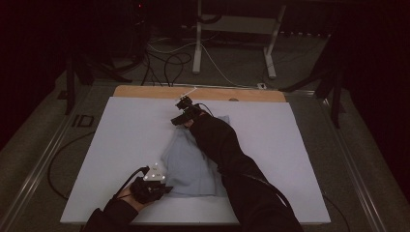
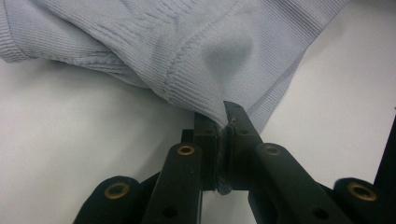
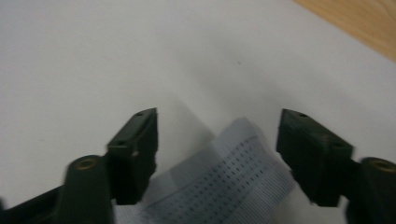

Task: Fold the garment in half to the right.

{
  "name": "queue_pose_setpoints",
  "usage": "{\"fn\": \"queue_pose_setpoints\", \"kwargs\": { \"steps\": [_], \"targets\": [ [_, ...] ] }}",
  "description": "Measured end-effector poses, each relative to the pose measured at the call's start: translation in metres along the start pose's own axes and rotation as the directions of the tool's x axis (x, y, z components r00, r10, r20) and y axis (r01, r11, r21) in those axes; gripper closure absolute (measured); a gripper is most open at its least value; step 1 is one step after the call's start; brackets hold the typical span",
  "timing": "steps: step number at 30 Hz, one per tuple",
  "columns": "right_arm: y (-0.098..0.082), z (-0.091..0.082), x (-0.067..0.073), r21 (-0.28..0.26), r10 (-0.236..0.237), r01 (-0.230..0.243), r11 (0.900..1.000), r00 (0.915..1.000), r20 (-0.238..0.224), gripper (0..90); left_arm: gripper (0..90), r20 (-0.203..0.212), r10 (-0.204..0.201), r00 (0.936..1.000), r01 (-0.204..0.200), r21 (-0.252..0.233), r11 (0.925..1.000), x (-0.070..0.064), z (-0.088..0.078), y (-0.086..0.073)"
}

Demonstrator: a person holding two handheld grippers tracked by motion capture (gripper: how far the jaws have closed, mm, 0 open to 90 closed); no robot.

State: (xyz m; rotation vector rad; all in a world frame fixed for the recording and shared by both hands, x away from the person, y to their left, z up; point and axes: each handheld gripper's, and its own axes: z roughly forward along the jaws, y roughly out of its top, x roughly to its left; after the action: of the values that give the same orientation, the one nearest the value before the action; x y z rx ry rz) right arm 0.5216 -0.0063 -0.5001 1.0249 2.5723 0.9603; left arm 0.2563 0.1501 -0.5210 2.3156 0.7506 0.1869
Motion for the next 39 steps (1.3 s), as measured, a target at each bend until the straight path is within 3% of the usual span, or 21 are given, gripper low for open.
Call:
{"fn": "queue_pose_setpoints", "kwargs": {
  "steps": [5, 9, 10, 13, 21, 27, 39],
  "targets": [
    [0.001, 0.006, 0.0, 0.029, -0.01, 0.009, 1.0, 0.9998, 0.019, 43.6, 86.7, 0.001, 0.001, 1.0, -0.001, 0.001, 1.0, 0.0, 0.0, 0.0],
    [0.002, 0.01, 0.0, 0.037, -0.034, 0.032, 0.999, 0.9984, 0.045, 50.6, 86.7, 0.0, 0.004, 1.0, -0.004, 0.002, 1.0, 0.0, 0.0, 0.0],
    [0.003, 0.013, 0.0, 0.05, -0.058, 0.056, 0.997, 0.9966, 0.057, 54.9, 86.7, 0.0, 0.004, 1.0, -0.004, 0.0, 1.0, 0.0, 0.0, 0.0],
    [0.003, 0.016, 0.0, 0.054, -0.052, 0.048, 0.997, 0.9966, 0.064, 58.1, 86.7, -0.001, 0.007, 1.0, -0.007, 0.002, 1.0, 0.0, 0.0, 0.0],
    [0.001, 0.023, 0.0, 0.087, -0.096, 0.091, 0.992, 0.9936, 0.059, 66.1, 86.7, 0.01, 0.006, 0.9999, -0.006, 0.001, 1.0, 0.001, 0.001, -0.001],
    [0.003, 0.023, 0.007, 0.108, -0.15, 0.144, 0.984, 0.9873, 0.052, 82.3, 87.0, 0.008, 0.007, 0.9999, -0.007, 0.0, 1.0, 0.0, 0.001, 0.0],
    [0.008, 0.01, 0.006, 0.08, -0.173, 0.169, 0.982, 0.9841, 0.04, 84.7, 87.3, 0.02, 0.009, 0.9998, -0.009, -0.009, 0.9999, -0.002, -0.002, 0.002]
  ]
}}
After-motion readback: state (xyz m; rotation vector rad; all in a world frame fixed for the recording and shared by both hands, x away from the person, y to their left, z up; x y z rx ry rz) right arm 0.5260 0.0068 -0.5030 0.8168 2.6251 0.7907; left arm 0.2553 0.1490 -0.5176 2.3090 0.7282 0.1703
